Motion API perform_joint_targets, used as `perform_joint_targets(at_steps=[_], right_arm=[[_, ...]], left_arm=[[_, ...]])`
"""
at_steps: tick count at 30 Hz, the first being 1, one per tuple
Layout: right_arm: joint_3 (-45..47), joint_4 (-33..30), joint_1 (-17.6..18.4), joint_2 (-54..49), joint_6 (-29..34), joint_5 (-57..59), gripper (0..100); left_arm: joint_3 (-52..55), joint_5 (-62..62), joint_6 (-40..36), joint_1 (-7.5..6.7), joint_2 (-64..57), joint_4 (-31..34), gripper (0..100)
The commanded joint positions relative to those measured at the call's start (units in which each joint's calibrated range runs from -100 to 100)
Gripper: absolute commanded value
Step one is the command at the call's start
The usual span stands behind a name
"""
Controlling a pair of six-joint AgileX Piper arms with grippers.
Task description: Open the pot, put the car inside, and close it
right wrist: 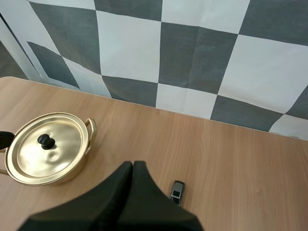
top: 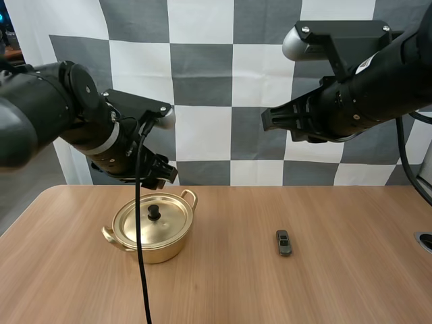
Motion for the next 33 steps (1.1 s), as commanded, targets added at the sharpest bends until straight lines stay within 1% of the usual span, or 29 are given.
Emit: perform_joint_targets(at_steps=[1, 9, 26, 33], right_arm=[[0.03, 0.05, -0.03, 0.02, -0.01, 0.04, 0], [0.03, 0.05, -0.03, 0.02, -0.01, 0.04, 0], [0.03, 0.05, -0.03, 0.02, -0.01, 0.04, 0], [0.03, 0.05, -0.03, 0.02, -0.01, 0.04, 0]], left_arm=[[-0.02, 0.59, -0.01, -0.03, 3.28, -0.05, 100], [-0.02, 0.22, 0.1, -0.03, 10.3, -0.17, 100], [-0.02, -8.98, 1.48, -0.03, 21.92, -0.28, 100], [-0.02, -11.01, 1.48, -0.03, 25.49, -0.28, 100]])
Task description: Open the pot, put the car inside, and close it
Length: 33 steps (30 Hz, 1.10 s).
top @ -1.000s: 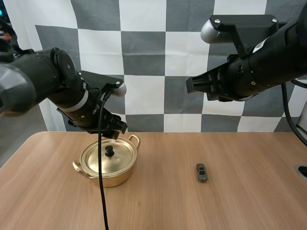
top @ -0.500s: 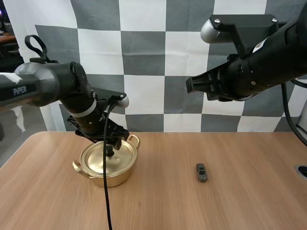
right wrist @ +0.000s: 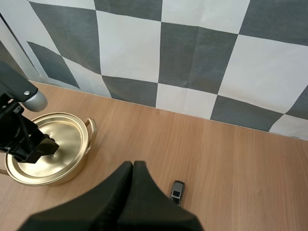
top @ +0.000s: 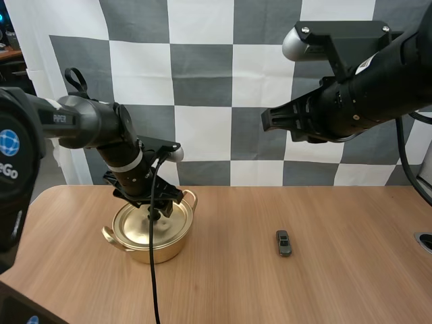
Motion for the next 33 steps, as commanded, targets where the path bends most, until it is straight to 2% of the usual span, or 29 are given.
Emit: perform_joint_targets(at_steps=[1, 18, 29, 30, 32, 33], right_arm=[[0.03, 0.05, -0.03, 0.02, -0.01, 0.04, 0], [0.03, 0.05, -0.03, 0.02, -0.01, 0.04, 0], [0.03, 0.05, -0.03, 0.02, -0.01, 0.04, 0], [0.03, 0.05, -0.03, 0.02, -0.01, 0.04, 0], [0.03, 0.05, -0.03, 0.02, -0.01, 0.04, 0], [0.03, 0.05, -0.03, 0.02, -0.01, 0.04, 0]], left_arm=[[-0.02, -0.27, 0.01, -0.03, 0.75, -0.04, 100], [-0.02, -6.25, 1.13, -0.03, 4.4, -0.26, 100], [-0.02, -5.15, 2.32, -0.03, 4.4, -0.7, 100], [-0.02, -5.15, 2.23, -0.03, 4.4, -0.7, 93], [-0.02, -4.97, 1.07, -0.03, 4.4, -0.7, 61], [-0.02, -4.97, 0.25, -0.03, 4.4, -0.7, 49]])
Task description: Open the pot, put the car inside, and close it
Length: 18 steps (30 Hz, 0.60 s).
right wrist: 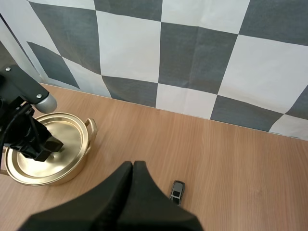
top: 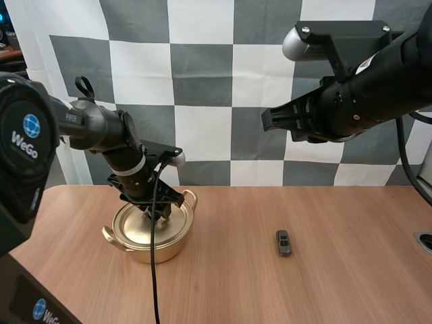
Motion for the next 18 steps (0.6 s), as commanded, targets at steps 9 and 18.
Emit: perform_joint_targets(at_steps=[9, 18], right_arm=[[0.03, 0.05, -0.03, 0.02, -0.01, 0.04, 0], [0.03, 0.05, -0.03, 0.02, -0.01, 0.04, 0]], left_arm=[[-0.02, 0.05, -2.09, -0.03, 0.01, 0.0, 0], [-0.02, -0.28, -2.09, -0.03, -0.13, 0.0, 0]])
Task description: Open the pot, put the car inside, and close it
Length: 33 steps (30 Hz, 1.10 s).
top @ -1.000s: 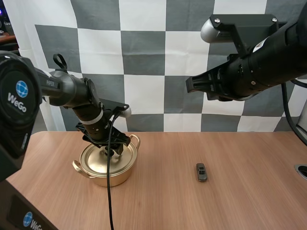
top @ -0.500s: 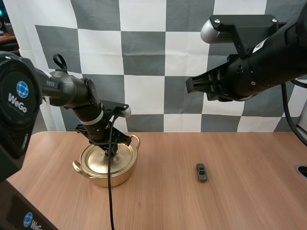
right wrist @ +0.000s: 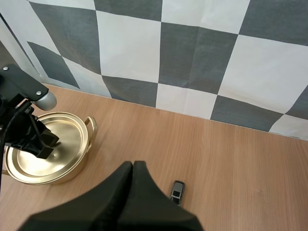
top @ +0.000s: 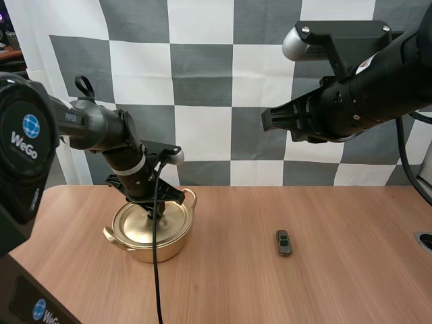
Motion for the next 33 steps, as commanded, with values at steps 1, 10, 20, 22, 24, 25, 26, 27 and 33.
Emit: perform_joint_targets(at_steps=[1, 10, 20, 22, 24, 25, 26, 27, 33], right_arm=[[0.03, 0.05, -0.03, 0.02, -0.01, 0.04, 0], [0.03, 0.05, -0.03, 0.02, -0.01, 0.04, 0], [0.03, -0.28, -0.03, 0.39, 0.33, 0.04, 0], [0.03, -1.02, -0.03, 1.68, 0.33, 0.04, 0], [0.03, -2.12, -0.03, 3.77, 0.33, -0.71, 0], [0.03, -2.93, -0.03, 5.31, 0.33, -2.07, 0], [0.03, -3.49, -0.03, 7.06, 0.33, -2.98, 0], [0.03, -3.98, -0.03, 8.99, 0.33, -3.83, 0], [0.03, -4.32, -0.03, 20.04, 0.33, -5.2, 0]], left_arm=[[-0.02, -0.11, -0.07, -0.03, -0.39, 0.0, 0], [-6.2, 7.89, -0.07, -0.03, -5.29, -0.05, 0], [-20.16, 31.9, -0.07, -0.03, -21.72, -6.47, 0], [-21.6, 31.9, -0.07, -0.03, -26.7, -8.17, 0], [-22.77, 31.9, -0.07, -0.03, -32.7, -9.78, 0], [-23.3, 31.9, -0.07, -0.03, -35.86, -10.2, 0], [-23.61, 31.9, -0.07, -0.03, -39.17, -10.71, 0], [-23.88, 31.9, -0.07, -0.03, -42.48, -10.97, 0], [-24.3, 31.9, -1.25, -0.03, -58.47, -9.74, 0]])
